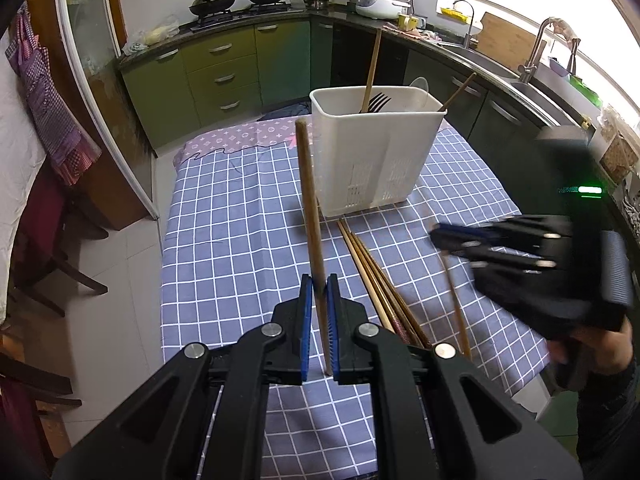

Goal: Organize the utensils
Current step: 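Lift the chopstick upright with the left tool while the right tool grasps another chopstick, then carry both held chopsticks upright toward the white holder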

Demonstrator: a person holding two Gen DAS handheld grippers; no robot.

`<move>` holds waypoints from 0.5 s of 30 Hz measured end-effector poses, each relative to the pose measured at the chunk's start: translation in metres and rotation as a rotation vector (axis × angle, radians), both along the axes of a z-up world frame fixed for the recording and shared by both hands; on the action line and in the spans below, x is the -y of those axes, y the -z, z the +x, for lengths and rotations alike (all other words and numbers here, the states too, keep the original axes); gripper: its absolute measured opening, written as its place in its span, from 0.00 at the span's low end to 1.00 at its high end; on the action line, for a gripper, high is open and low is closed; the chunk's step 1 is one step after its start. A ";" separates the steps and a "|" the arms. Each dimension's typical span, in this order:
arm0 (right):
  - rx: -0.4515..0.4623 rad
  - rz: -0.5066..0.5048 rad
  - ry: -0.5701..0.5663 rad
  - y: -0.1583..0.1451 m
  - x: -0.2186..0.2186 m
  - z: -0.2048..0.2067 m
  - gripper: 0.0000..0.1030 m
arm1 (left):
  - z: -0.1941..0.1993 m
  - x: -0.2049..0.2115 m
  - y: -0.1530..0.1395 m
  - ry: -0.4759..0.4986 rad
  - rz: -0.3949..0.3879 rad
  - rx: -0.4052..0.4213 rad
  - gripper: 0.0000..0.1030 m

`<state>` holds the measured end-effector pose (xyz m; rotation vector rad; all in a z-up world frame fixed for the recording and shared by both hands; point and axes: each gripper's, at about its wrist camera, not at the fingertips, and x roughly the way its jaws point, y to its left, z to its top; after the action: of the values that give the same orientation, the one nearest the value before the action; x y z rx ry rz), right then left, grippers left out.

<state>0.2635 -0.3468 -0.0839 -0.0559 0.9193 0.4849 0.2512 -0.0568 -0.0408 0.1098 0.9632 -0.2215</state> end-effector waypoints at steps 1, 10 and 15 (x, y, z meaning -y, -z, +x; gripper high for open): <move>0.024 0.016 0.003 -0.009 0.010 -0.010 0.07 | 0.000 -0.001 0.000 -0.001 0.000 0.000 0.07; 0.192 0.064 0.047 -0.048 0.062 -0.092 0.07 | -0.008 -0.007 0.000 -0.009 0.003 0.013 0.07; 0.211 0.080 0.062 -0.053 0.075 -0.111 0.07 | -0.012 -0.005 -0.001 -0.004 0.004 0.016 0.07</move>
<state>0.1522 -0.4220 -0.0313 -0.0054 0.6922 0.4487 0.2396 -0.0516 -0.0396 0.1129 0.9479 -0.2147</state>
